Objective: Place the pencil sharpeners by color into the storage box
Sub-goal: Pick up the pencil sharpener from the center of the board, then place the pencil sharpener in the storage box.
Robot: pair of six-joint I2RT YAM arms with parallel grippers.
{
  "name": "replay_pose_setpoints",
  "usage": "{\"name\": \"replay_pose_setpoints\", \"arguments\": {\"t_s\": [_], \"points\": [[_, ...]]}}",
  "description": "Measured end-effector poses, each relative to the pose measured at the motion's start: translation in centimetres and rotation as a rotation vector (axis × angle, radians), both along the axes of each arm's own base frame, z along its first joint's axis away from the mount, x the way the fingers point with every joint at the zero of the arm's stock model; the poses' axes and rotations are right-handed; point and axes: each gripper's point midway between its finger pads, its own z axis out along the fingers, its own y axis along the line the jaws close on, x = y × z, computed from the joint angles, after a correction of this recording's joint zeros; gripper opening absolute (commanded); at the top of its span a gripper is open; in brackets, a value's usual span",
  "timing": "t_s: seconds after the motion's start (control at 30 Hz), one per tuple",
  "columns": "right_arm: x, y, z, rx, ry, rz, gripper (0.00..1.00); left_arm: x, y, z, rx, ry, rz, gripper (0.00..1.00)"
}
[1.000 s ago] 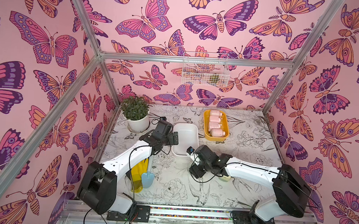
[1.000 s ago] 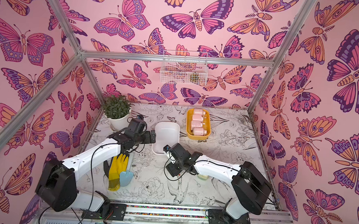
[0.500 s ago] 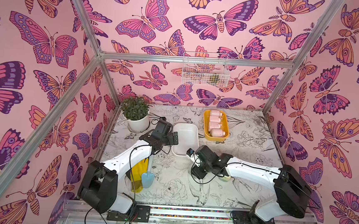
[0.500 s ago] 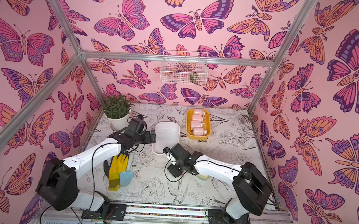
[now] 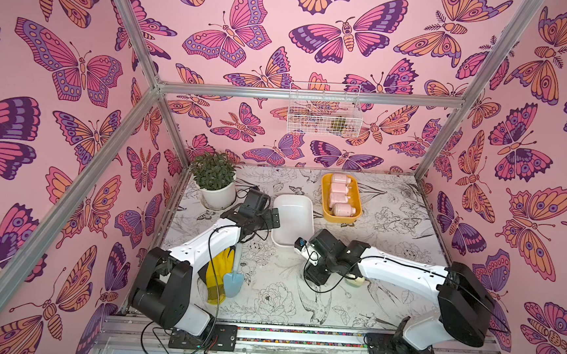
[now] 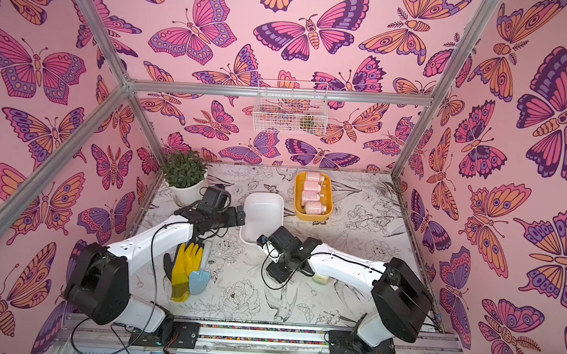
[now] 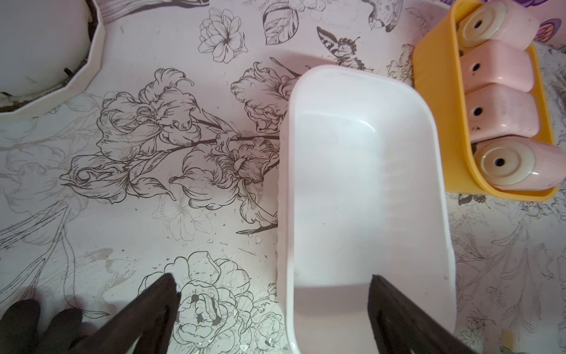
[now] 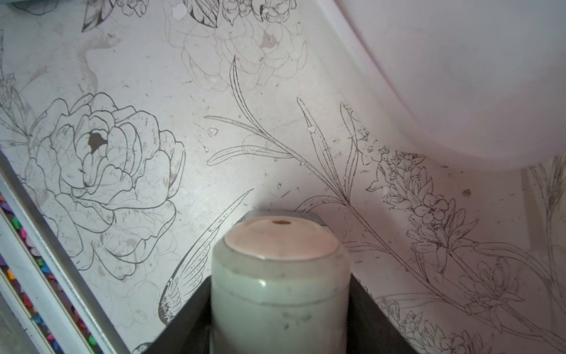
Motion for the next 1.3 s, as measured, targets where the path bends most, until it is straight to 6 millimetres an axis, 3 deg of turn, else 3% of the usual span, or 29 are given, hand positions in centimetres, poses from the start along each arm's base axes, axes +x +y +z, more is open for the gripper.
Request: {"name": "replay_pose_setpoints", "arguments": {"t_s": [0.13,0.3,0.4,0.63,0.73,0.83,0.97,1.3], "points": [[1.1,-1.1,0.6,-0.074,-0.062,-0.012,0.00,0.3,-0.2,-1.5,0.009,0.042,-0.012,0.89],[2.2,-2.0,2.0,-0.100,-0.147,0.000,0.00,1.1,-0.7,-2.1,0.007,0.059,-0.024,0.88],[3.2,-1.6,4.1,-0.052,-0.198,0.027,0.00,1.3,-1.0,-2.3,0.003,0.067,-0.041,0.91],[7.7,1.1,11.5,0.085,-0.351,0.139,0.00,0.6,-1.1,-2.7,0.006,0.083,-0.083,0.98],[9.8,1.9,13.2,0.101,-0.398,0.194,0.00,-0.2,-0.5,-2.7,0.015,0.083,-0.077,0.99],[12.3,2.7,13.3,0.090,-0.420,0.245,0.00,-0.8,0.3,-2.2,0.023,0.072,-0.060,1.00],[15.0,3.8,11.8,0.051,-0.412,0.316,0.00,-1.1,1.0,-1.0,0.023,0.042,-0.044,1.00],[18.4,7.6,8.6,0.041,-0.358,0.524,0.00,-1.3,1.6,-0.9,0.033,0.037,-0.029,1.00]]}}
